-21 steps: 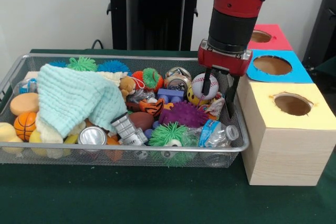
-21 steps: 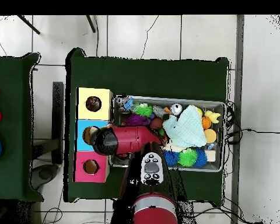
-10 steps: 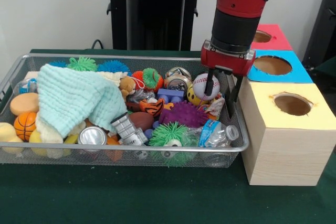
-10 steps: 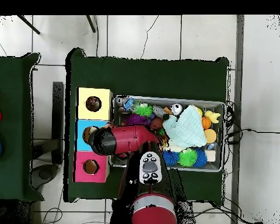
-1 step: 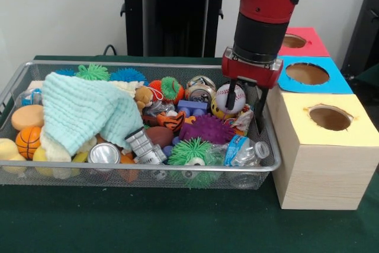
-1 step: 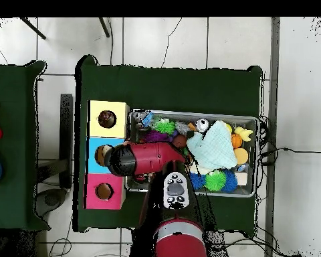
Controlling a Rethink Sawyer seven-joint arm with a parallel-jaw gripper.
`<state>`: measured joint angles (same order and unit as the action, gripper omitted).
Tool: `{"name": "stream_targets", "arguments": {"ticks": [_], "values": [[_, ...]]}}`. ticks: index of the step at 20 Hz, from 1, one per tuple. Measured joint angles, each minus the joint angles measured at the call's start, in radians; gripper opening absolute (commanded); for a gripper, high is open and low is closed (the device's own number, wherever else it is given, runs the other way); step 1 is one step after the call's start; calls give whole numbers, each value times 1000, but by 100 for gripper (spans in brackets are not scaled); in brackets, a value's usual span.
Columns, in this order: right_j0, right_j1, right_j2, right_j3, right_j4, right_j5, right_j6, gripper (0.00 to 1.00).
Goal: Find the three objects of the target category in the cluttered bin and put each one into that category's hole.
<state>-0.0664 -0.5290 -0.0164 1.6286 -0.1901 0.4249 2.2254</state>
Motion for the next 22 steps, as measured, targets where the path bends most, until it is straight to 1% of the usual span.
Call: {"name": "stream_targets", "arguments": {"ticks": [4, 8, 14, 18, 22], "values": [[-26, -34, 0, 15, -10, 58, 0, 100], [-42, -61, 0, 32, -32, 87, 0, 100], [-80, -96, 0, 68, -89, 94, 0, 100], [-101, -101, 0, 94, -123, 94, 0, 100], [-109, -102, 0, 98, -138, 94, 0, 100]]}}
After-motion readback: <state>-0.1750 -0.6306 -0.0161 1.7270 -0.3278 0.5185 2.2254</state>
